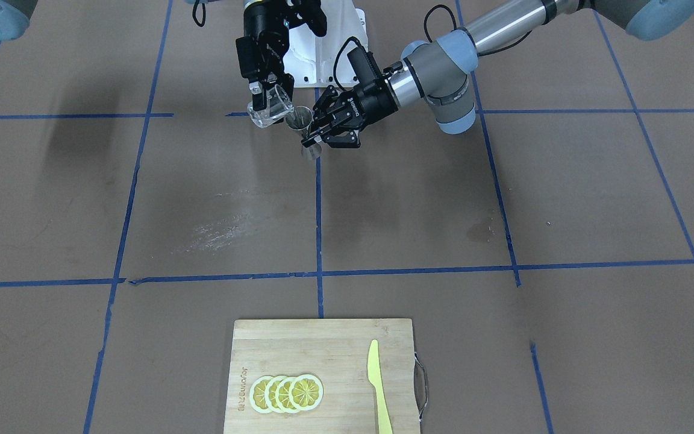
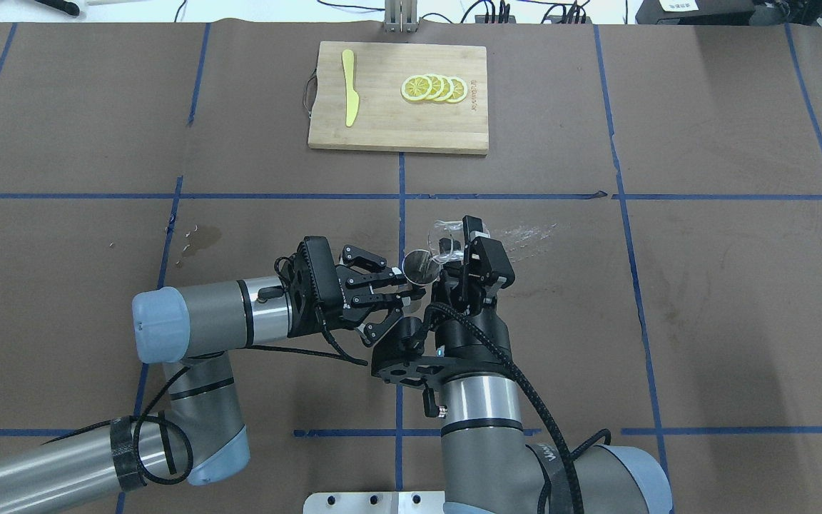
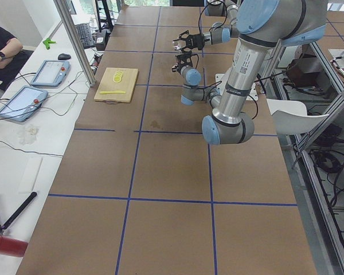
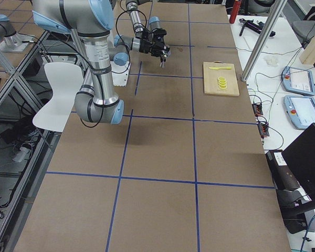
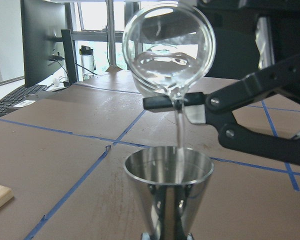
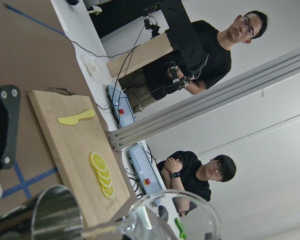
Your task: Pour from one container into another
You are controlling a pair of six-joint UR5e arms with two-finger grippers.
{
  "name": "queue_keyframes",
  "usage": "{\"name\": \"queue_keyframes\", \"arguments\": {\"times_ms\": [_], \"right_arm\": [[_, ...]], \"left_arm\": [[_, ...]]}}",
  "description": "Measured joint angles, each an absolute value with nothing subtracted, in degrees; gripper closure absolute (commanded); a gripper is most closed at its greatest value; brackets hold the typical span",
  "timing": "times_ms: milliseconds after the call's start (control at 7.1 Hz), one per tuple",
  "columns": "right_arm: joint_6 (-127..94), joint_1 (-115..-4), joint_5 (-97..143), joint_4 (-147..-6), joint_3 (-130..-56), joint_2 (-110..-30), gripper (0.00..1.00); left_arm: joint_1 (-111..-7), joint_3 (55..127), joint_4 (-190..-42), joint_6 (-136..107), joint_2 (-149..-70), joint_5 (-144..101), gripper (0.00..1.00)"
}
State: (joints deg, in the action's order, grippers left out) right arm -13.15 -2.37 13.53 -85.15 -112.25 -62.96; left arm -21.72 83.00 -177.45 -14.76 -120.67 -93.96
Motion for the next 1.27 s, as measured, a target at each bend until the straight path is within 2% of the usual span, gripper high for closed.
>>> {"name": "queue_keyframes", "arguments": {"times_ms": [1267], "right_arm": [[-3.77,-2.37,12.23,-85.17,-112.16,-62.41,1.0]], "left_arm": [[-21.71,83.13,-177.45,-14.77,-120.67,-93.96,1.0]]}}
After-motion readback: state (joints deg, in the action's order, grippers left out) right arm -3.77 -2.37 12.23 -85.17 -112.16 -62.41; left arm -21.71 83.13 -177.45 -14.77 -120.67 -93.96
